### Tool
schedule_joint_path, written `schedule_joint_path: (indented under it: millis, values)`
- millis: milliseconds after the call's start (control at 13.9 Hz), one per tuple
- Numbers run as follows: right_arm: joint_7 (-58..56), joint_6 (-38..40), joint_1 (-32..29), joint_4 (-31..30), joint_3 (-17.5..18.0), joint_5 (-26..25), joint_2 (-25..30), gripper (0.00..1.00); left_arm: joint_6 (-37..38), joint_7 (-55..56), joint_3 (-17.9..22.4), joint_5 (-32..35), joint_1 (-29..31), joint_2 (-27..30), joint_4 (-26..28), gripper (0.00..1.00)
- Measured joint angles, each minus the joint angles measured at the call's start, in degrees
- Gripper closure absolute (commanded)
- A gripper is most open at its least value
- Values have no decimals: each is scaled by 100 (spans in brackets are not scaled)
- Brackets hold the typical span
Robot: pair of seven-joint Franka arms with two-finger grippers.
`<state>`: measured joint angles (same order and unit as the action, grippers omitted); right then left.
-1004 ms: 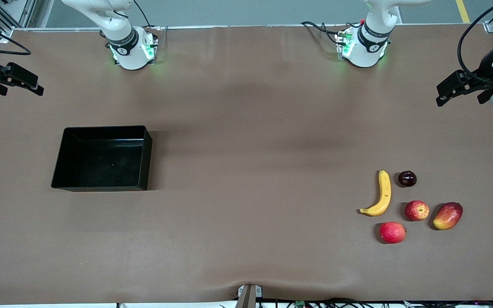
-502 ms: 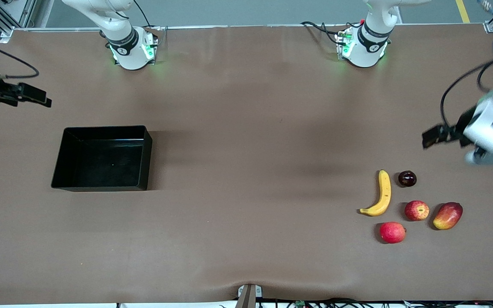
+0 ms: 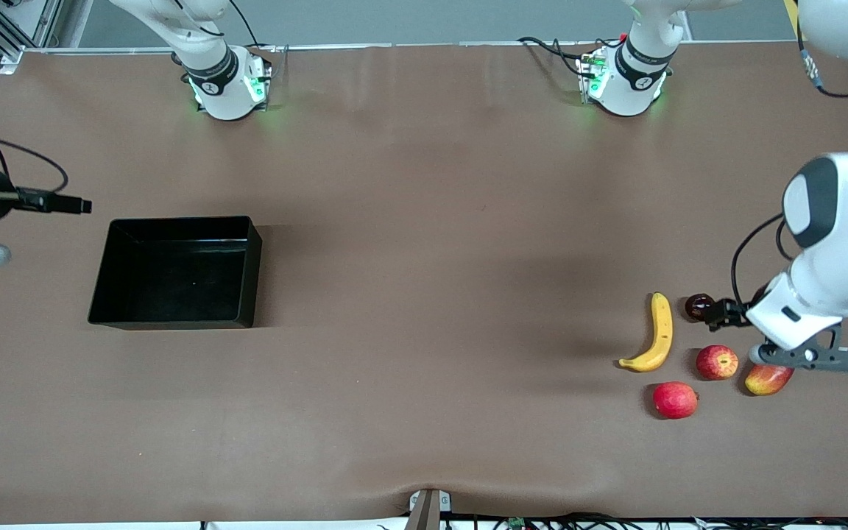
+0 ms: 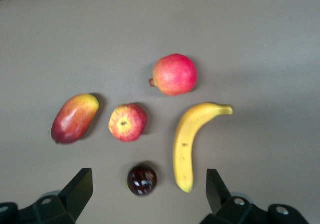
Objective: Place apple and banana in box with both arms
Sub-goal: 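Reach the left gripper to the red-yellow apple while the right gripper reaches the box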
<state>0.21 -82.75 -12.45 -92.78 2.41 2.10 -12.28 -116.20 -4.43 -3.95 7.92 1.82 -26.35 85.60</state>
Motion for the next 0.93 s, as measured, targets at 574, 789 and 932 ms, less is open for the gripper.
schedule_joint_path:
  millis: [574,789,932]
  values:
    - [-229,-1784,-287,-104,-8,-797,-1298,15,-847,-1134,8,2,409,-972,-29,0]
    - [-571,-2261,-404,-290,-12,-801,-1420,38,-1209,-1432,13,2,584,-1317,-35,0]
    - [-779,-2723,-566,-709,-14,-802,-1431,48,-1337,-1474,12,2,615,-1487,-41,0]
